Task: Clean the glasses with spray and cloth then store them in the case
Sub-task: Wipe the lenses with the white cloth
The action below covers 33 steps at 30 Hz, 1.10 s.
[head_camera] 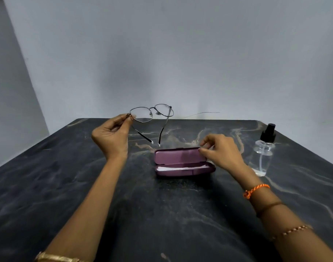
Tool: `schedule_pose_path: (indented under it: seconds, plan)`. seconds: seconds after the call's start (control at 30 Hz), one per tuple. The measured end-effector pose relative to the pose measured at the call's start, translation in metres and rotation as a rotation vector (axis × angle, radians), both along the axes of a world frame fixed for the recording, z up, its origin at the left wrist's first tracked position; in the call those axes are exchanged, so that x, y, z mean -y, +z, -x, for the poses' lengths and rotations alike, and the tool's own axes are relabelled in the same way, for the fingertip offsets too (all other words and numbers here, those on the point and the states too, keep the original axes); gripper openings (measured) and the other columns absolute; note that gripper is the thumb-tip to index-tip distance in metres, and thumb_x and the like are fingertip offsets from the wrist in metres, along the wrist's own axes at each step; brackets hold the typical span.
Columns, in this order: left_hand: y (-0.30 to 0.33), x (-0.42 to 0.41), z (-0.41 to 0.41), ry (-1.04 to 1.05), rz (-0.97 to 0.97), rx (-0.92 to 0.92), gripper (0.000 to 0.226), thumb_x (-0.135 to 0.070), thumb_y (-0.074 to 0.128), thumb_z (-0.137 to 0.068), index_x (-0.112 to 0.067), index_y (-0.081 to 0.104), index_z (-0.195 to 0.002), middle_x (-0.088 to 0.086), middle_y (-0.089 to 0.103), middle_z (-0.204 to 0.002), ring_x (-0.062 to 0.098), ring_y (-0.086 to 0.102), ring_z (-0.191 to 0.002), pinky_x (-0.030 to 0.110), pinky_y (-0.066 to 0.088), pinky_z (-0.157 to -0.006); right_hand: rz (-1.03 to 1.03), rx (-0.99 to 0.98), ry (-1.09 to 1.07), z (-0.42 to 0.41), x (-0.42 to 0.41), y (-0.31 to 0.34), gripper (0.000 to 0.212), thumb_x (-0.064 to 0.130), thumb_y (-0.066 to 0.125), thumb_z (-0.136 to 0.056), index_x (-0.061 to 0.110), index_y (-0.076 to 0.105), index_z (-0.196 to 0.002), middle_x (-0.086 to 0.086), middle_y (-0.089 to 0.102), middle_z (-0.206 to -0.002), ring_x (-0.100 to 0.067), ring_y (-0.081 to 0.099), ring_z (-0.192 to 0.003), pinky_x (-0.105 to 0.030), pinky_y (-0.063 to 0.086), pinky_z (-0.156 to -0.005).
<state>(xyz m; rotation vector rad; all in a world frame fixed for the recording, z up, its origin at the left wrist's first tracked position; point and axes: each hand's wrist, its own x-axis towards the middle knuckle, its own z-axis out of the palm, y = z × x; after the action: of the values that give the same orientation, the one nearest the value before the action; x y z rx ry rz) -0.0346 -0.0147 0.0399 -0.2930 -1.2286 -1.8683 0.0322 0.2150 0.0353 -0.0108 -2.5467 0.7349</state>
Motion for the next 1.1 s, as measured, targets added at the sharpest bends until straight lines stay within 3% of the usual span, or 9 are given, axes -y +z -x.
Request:
schedule_pose_path:
  seconds: [0.2,0.37,0.53,0.63,0.77,0.97,1.1]
  plan:
    - [-0.003,0.004,0.005,-0.008,0.010,0.032,0.023,0.000,0.078,-0.065,-0.002,0.069,-0.086,-0.019,0.069,-0.059,0.010,0.066,-0.064,0.036,0.058,-0.071,-0.105,0.193,-0.054,0.005,-0.006,-0.001,0.020,0.025,0.077,-0.068,0.018,0.061,-0.057,0.000,0.061,-0.059,-0.016,0.056,-0.064,-0.027,0.039,-0.058]
    - [-0.007,0.005,0.006,-0.023,0.004,0.028,0.025,0.002,0.078,-0.064,0.000,0.068,-0.086,-0.017,0.069,-0.058,0.010,0.066,-0.062,0.038,0.057,-0.071,-0.172,0.318,-0.077,0.002,-0.009,0.002,0.024,0.032,0.078,-0.066,0.016,0.064,-0.056,0.004,0.054,-0.051,-0.011,0.048,-0.050,-0.024,0.033,-0.047]
    - [-0.008,0.003,0.006,-0.034,0.027,0.045,0.025,0.002,0.078,-0.064,-0.001,0.068,-0.086,-0.018,0.069,-0.058,0.009,0.066,-0.062,0.036,0.058,-0.070,-0.263,0.405,-0.095,0.000,-0.001,0.003,0.029,0.043,0.076,-0.066,0.014,0.070,-0.068,-0.005,0.066,-0.069,-0.024,0.061,-0.074,-0.033,0.047,-0.063]
    - [-0.008,0.002,0.004,-0.045,0.037,0.037,0.025,0.003,0.077,-0.064,0.000,0.068,-0.086,-0.017,0.069,-0.057,0.008,0.066,-0.061,0.035,0.057,-0.070,-0.294,0.417,-0.095,0.000,0.003,0.002,0.028,0.039,0.077,-0.066,0.013,0.069,-0.074,-0.007,0.068,-0.077,-0.026,0.064,-0.081,-0.035,0.050,-0.067]
    - [-0.007,0.001,0.001,-0.059,0.036,0.030,0.024,0.004,0.077,-0.064,0.000,0.067,-0.086,-0.016,0.069,-0.058,0.009,0.066,-0.062,0.037,0.057,-0.070,-0.253,0.429,-0.068,0.001,0.007,0.000,0.017,0.025,0.075,-0.068,0.011,0.070,-0.076,-0.009,0.070,-0.082,-0.027,0.065,-0.081,-0.039,0.054,-0.074]
    - [-0.007,-0.002,-0.004,-0.046,0.077,0.023,0.026,0.004,0.076,-0.065,0.000,0.067,-0.090,-0.019,0.069,-0.058,0.009,0.066,-0.062,0.038,0.057,-0.070,-0.269,0.386,-0.007,0.002,0.007,-0.003,0.013,0.020,0.068,-0.072,0.006,0.067,-0.073,-0.005,0.064,-0.073,-0.027,0.063,-0.080,-0.036,0.050,-0.069]
    - [-0.006,-0.004,-0.005,-0.038,0.095,0.016,0.026,0.004,0.076,-0.066,0.001,0.066,-0.090,-0.018,0.069,-0.059,0.011,0.067,-0.063,0.038,0.058,-0.070,-0.206,0.358,0.048,0.001,0.006,-0.002,0.020,0.021,0.066,-0.074,0.020,0.057,-0.056,-0.002,0.059,-0.067,-0.023,0.059,-0.074,-0.032,0.045,-0.065]
